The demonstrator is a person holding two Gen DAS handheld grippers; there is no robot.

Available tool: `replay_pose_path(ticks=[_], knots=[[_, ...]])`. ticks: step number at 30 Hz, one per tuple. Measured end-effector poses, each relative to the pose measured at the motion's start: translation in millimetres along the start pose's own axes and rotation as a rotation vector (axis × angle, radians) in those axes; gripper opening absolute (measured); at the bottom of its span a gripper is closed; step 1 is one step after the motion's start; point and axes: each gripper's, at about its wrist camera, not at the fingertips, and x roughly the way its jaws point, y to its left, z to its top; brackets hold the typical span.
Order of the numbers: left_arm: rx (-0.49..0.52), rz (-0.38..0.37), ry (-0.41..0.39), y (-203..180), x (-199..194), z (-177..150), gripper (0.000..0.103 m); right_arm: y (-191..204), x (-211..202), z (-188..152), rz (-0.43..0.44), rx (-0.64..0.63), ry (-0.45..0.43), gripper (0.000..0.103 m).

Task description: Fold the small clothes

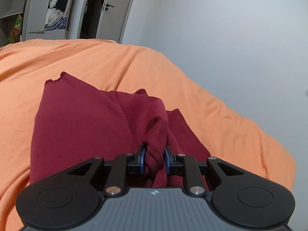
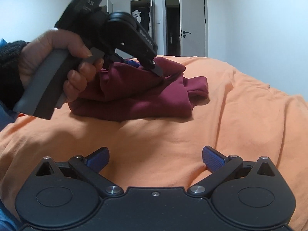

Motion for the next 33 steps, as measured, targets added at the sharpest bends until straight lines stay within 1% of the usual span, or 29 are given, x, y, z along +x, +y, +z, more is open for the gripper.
replay_pose_path(ticks=[1,2,3,5,6,8,9,11,14,16,19,22,23,25,27,29,30,31,32,33], knots=[[-0.006,-0.005,-0.001,1.0,-2.0,2.3,0.026,-2.0,0.7,1.2,0.0,-0.001,0.0,0.103],[-0.009,-0.006,-0.004,0.4,-3.4,3.7,0.034,-2.3,0.8,1.4,0.0,-0.002,0.001,0.103],[-0.008,-0.011,-0.005,1.3,-6.6,4.2,0.039,-3.3,0.4,1.5,-0.001,-0.004,0.0,0.103],[-0.008,-0.018,-0.018,3.2,-18.6,3.7,0.07,-7.5,-0.7,0.6,-0.002,-0.001,-0.002,0.103],[-0.01,-0.011,-0.031,4.4,-25.2,3.9,0.074,-7.2,-1.5,0.0,-0.002,0.002,-0.003,0.103],[-0.012,0.0,-0.054,7.5,-40.8,4.1,0.087,-7.4,-4.5,-1.0,-0.002,0.006,-0.005,0.103],[-0.019,0.015,-0.066,9.7,-47.7,5.5,0.09,-7.4,-4.6,-1.0,-0.002,0.008,-0.006,0.103],[-0.047,0.077,-0.091,16.5,-60.9,6.3,0.101,-11.9,-3.9,0.3,0.001,0.017,-0.013,0.103],[-0.111,0.183,-0.134,34.8,-81.3,2.9,0.102,-19.9,-9.0,9.6,0.008,0.059,-0.049,0.103],[-0.153,0.25,-0.148,50.0,-91.7,-1.5,0.102,-29.2,-9.0,20.1,0.012,0.1,-0.075,0.103],[-0.189,0.322,-0.139,72.9,-98.2,-9.0,0.102,-42.2,-3.2,38.5,0.041,0.158,-0.089,0.103],[-0.223,0.374,-0.104,91.5,-95.2,-17.5,0.102,-55.4,8.9,60.9,0.103,0.224,-0.101,0.103],[-0.233,0.377,-0.096,95.9,-93.9,-20.4,0.102,-59.2,13.6,68.2,0.125,0.244,-0.103,0.103],[-0.254,0.353,-0.089,103.1,-92.4,-28.3,0.102,-66.5,27.4,85.2,0.181,0.293,-0.105,0.102],[-0.267,0.332,-0.084,105.8,-89.8,-32.5,0.102,-70.9,43.3,100.7,0.215,0.337,-0.1,0.102],[-0.264,0.327,-0.072,106.0,-85.4,-35.3,0.102,-72.4,59.8,114.0,0.188,0.361,-0.067,0.101],[-0.261,0.327,-0.065,105.4,-84.6,-37.1,0.102,-71.8,70.0,119.2,0.155,0.367,-0.049,0.094],[-0.261,0.328,-0.061,105.6,-83.8,-38.1,0.102,-71.6,77.1,122.2,0.131,0.37,-0.04,0.089],[-0.262,0.328,-0.058,104.2,-82.3,-40.0,0.102,-71.6,84.3,124.7,0.119,0.373,-0.042,0.082],[-0.263,0.328,-0.054,104.0,-81.5,-41.1,0.102,-71.4,90.7,126.3,0.112,0.377,-0.045,0.078]])
